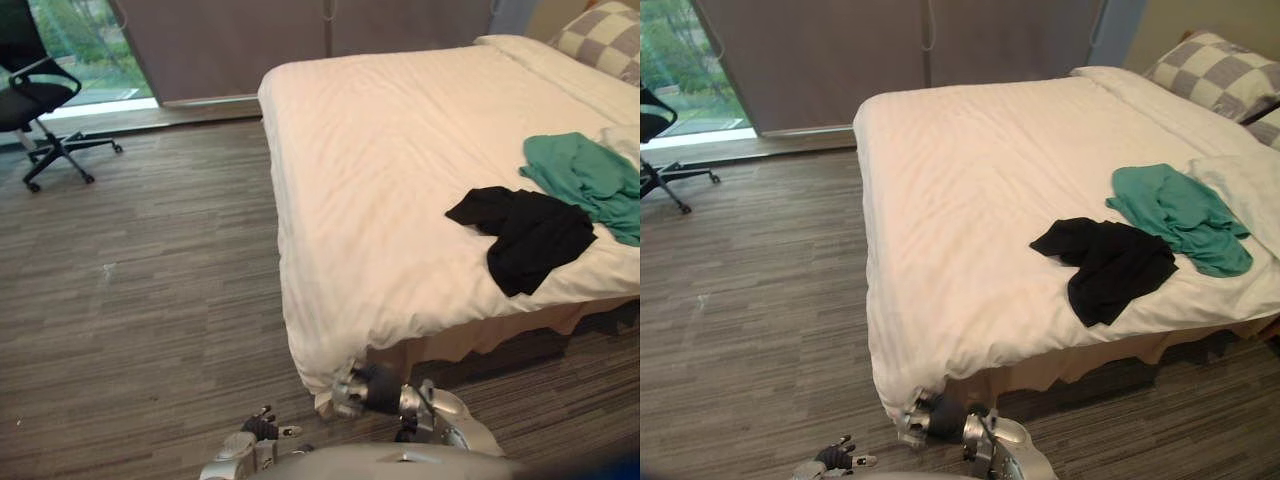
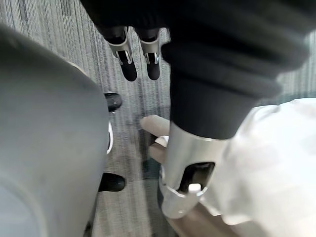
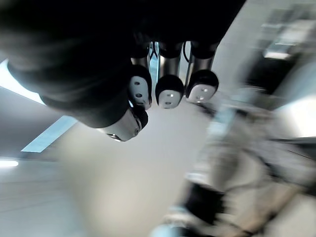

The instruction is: Tidy the bed and pick cloth on bed and put in laundry

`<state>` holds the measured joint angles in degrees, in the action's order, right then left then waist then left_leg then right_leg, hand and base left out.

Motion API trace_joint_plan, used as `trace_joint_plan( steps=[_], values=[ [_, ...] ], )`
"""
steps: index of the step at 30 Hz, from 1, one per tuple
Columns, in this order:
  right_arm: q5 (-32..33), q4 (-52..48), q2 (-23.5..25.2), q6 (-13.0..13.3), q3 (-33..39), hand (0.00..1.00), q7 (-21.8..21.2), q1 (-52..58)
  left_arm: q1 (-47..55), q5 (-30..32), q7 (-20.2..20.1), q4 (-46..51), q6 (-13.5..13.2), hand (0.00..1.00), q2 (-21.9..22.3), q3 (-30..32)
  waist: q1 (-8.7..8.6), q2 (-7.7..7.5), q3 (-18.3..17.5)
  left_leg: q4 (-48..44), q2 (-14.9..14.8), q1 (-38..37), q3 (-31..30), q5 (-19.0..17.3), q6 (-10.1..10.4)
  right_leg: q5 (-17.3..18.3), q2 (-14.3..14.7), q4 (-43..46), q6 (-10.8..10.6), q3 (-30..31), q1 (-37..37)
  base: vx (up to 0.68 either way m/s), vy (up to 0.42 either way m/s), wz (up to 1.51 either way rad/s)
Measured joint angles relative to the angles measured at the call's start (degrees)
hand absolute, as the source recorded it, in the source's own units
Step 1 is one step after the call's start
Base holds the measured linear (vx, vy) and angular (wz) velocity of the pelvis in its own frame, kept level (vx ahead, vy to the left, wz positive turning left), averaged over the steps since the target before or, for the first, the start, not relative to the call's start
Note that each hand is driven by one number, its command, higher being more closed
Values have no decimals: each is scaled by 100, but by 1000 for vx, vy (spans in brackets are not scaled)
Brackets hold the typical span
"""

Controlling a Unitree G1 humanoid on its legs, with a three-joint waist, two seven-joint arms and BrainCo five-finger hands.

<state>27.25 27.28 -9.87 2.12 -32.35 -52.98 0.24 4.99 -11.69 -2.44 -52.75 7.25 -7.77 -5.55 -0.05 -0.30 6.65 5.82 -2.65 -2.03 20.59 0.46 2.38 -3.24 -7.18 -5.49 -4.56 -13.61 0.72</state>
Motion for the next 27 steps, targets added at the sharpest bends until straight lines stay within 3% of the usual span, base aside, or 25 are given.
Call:
trace_joint_plan(
  steps=[1,3,6,9,13,16,21,24,27],
  values=[
    [0,39,-23,7,18,100,146,-190,-118,3,3,30,-5,0,-40,-59,23,36,121,-4,10,117,-42,33,-22,-9,-3,25,2,-2,117,-114,19,20],
    [14,206,-74,85,154,100,719,-1133,-675,7,34,-31,0,0,-200,-132,37,-41,793,-114,40,634,-117,240,-55,-256,-84,184,89,-1,628,-150,19,19],
    [137,482,-231,203,640,100,1313,-2267,-1510,178,12,-56,15,0,-386,-128,101,15,1529,-208,58,1292,-139,459,-224,-530,-88,189,155,0,1226,-154,0,12],
    [559,527,-354,354,1191,100,1561,-3094,-2278,214,-22,-74,66,0,-675,-117,95,21,2048,-268,71,1664,-76,581,-316,-672,-106,182,176,42,1598,-76,15,-1],
    [964,51,-502,397,1242,100,1445,-3394,-3155,114,14,-51,153,0,-686,-80,85,42,2077,-523,54,2535,-4,595,-342,-817,-137,202,192,142,2399,-52,6,-4],
    [1221,-850,-496,393,1349,100,1496,-3445,-3701,-238,140,118,302,0,-517,-4,54,86,2240,-748,-38,3107,93,571,-370,-852,-139,373,241,188,2987,-90,-24,-9],
    [1686,-1932,-536,401,1730,100,1962,-4011,-3767,-523,281,444,518,0,-148,180,-30,109,2274,-1066,-232,3678,205,525,-329,-831,-38,575,379,256,3564,-85,-64,-10],
    [2389,-2192,-859,469,2781,100,2602,-4273,-3655,-524,277,444,659,0,-57,356,-14,104,2277,-1207,-345,3739,415,480,-301,-823,45,588,410,461,3698,-59,-54,-28],
    [2922,-2203,-1462,596,3718,100,2842,-4035,-3541,-631,275,450,712,0,-42,433,-59,104,2277,-1349,-427,3720,588,355,-276,-827,94,586,404,623,3727,3,-28,-32]
  ],
)
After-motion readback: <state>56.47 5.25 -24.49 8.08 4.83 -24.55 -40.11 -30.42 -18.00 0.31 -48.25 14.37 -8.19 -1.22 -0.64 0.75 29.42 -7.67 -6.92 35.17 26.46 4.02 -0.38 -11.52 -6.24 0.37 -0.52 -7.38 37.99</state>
